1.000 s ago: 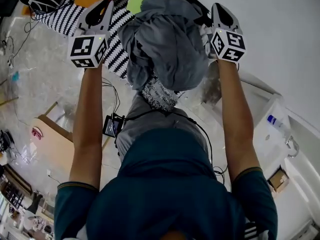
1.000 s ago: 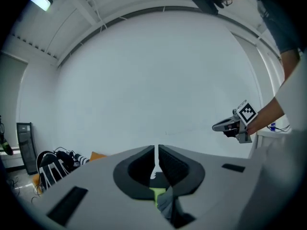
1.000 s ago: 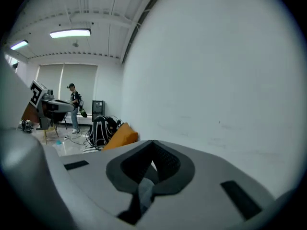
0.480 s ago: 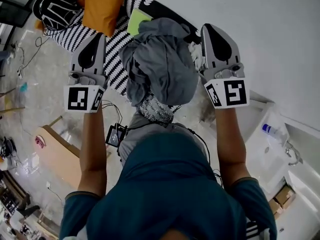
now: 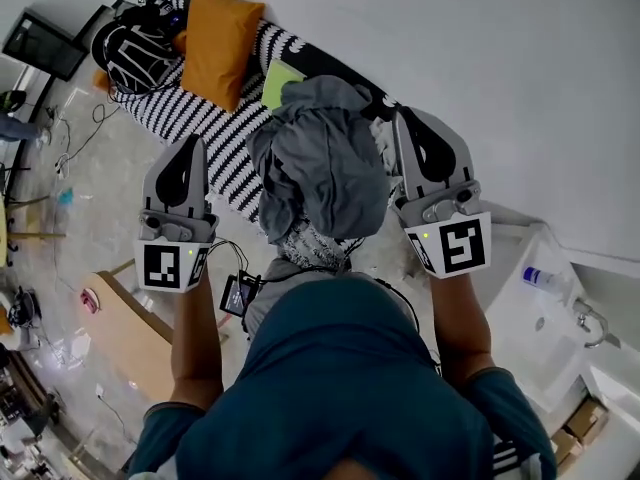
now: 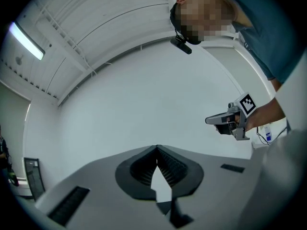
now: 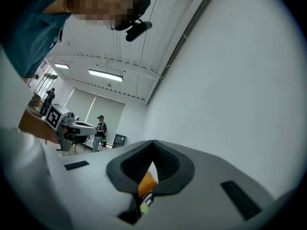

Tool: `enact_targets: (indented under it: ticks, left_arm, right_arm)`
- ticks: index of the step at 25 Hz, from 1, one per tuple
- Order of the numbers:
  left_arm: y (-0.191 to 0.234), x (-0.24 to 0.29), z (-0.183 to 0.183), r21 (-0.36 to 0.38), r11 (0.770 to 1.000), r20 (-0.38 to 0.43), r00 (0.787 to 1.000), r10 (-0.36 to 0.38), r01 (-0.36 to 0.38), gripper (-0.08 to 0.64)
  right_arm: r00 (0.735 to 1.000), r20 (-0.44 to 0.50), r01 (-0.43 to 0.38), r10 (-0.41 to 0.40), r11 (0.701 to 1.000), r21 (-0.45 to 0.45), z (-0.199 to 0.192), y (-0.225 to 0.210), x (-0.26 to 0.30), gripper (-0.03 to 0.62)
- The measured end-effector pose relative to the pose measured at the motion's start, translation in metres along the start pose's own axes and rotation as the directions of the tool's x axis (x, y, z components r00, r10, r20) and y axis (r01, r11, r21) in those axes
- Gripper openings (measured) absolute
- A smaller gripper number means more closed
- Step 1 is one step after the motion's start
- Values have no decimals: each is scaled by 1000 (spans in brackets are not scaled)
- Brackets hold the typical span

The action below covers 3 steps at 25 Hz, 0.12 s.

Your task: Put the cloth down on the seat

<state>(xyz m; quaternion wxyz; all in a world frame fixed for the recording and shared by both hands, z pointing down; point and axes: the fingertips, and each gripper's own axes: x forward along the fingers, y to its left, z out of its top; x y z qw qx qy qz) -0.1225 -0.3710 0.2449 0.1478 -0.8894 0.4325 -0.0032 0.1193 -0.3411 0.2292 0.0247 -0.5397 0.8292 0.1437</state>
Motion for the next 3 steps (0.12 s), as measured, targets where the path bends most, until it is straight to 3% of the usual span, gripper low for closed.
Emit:
enact_targets:
  ticks: [3]
  left_arm:
    - [-12, -17, 11, 4, 1000, -7, 1000, 13, -13, 5]
  right_arm:
    - [1000, -8, -15, 15, 1000, 1, 7, 4, -21, 12]
